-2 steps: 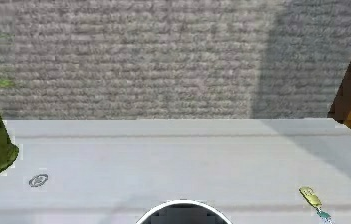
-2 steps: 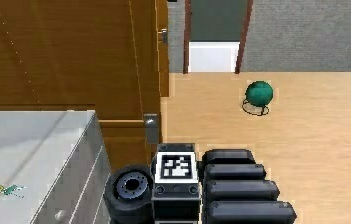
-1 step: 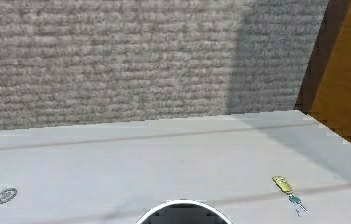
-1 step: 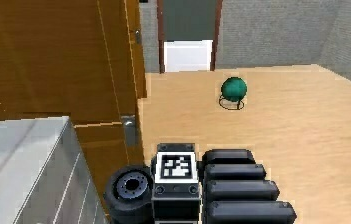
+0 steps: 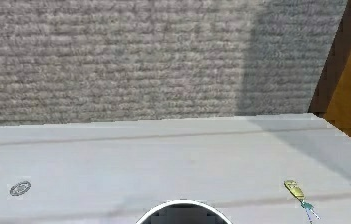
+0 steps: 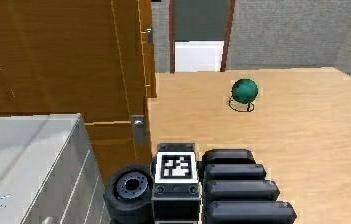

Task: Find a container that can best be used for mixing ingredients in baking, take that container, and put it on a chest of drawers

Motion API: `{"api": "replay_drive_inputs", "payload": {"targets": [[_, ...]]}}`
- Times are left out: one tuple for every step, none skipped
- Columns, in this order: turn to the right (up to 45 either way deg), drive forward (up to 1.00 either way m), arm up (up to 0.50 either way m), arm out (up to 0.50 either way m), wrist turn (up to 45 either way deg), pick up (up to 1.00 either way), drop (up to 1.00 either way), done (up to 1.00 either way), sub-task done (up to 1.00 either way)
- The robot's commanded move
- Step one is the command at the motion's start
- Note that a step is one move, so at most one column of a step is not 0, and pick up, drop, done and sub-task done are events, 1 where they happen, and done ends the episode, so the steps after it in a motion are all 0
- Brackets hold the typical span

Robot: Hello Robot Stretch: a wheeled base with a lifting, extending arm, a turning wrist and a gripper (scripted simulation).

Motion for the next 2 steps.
{"api": "replay_drive_inputs", "payload": {"targets": [[45.0, 0.0, 0.0, 0.0, 0.0, 0.0, 0.0, 0.0, 0.0], [9.0, 0.0, 0.0, 0.0, 0.0, 0.0, 0.0, 0.0, 0.0]]}}
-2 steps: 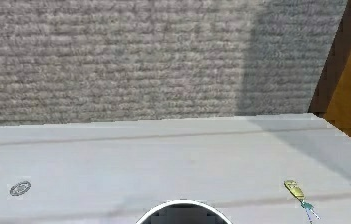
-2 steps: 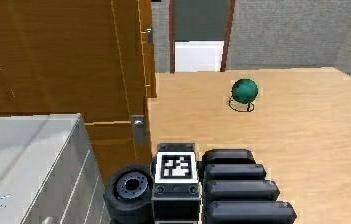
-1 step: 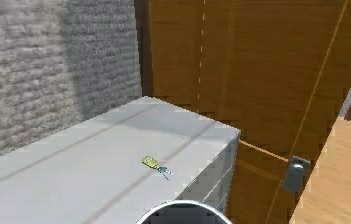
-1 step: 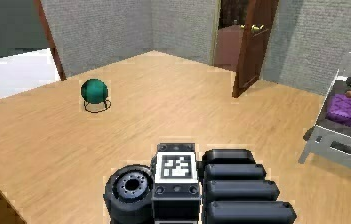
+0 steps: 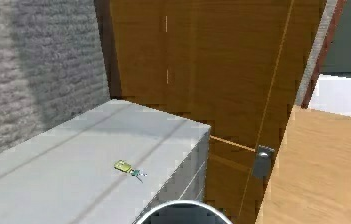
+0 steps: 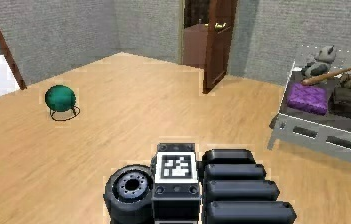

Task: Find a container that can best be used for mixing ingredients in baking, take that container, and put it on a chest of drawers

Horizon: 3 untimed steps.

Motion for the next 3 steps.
{"api": "replay_drive_inputs", "payload": {"targets": [[0.0, 0.05, 0.0, 0.0, 0.0, 0.0, 0.0, 0.0, 0.0], [-45.0, 0.0, 0.0, 0.0, 0.0, 0.0, 0.0, 0.0, 0.0], [-45.0, 0.0, 0.0, 0.0, 0.0, 0.0, 0.0, 0.0, 0.0]]}}
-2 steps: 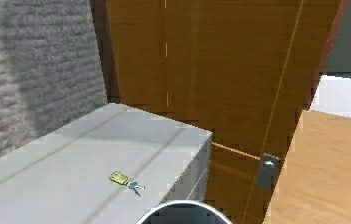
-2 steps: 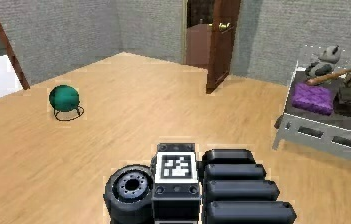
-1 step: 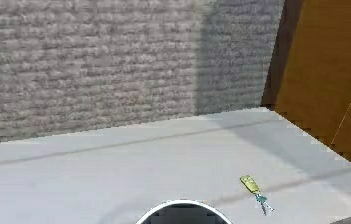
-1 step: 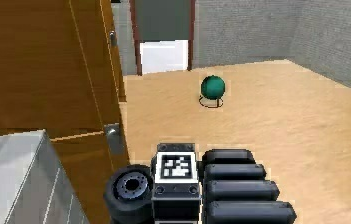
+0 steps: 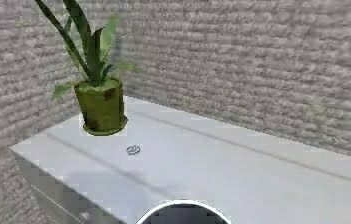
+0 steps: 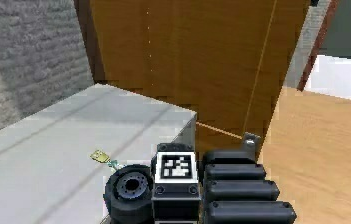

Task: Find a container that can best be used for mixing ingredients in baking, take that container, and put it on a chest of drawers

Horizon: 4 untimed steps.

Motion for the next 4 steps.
{"api": "replay_drive_inputs", "payload": {"targets": [[-24.0, 0.0, 0.0, 0.0, 0.0, 0.0, 0.0, 0.0, 0.0], [0.0, 0.0, 0.0, 0.18, 0.0, 0.0, 0.0, 0.0, 0.0], [0.0, 0.0, 0.0, 0.0, 39.0, 0.0, 0.0, 0.0, 0.0], [0.0, 0.0, -0.12, 0.0, 0.0, 0.0, 0.0, 0.0, 0.0]]}}
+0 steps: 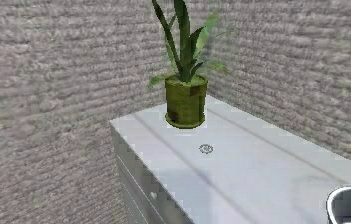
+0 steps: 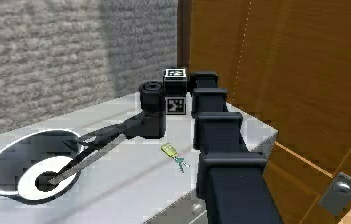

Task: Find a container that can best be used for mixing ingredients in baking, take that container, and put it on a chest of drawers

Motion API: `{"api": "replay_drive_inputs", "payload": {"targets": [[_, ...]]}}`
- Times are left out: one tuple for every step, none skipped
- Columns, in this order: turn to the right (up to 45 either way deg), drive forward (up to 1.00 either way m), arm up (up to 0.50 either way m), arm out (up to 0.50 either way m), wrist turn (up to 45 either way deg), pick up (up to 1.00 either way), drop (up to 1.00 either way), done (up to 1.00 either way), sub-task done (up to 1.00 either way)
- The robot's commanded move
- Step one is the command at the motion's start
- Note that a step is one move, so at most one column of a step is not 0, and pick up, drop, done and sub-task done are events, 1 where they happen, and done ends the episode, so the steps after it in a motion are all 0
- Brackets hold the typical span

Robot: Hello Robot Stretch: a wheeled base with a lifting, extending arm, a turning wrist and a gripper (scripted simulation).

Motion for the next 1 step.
{"api": "replay_drive_inputs", "payload": {"targets": [[0.0, 0.0, 0.0, 0.0, 0.0, 0.0, 1.0, 0.0, 0.0]]}}
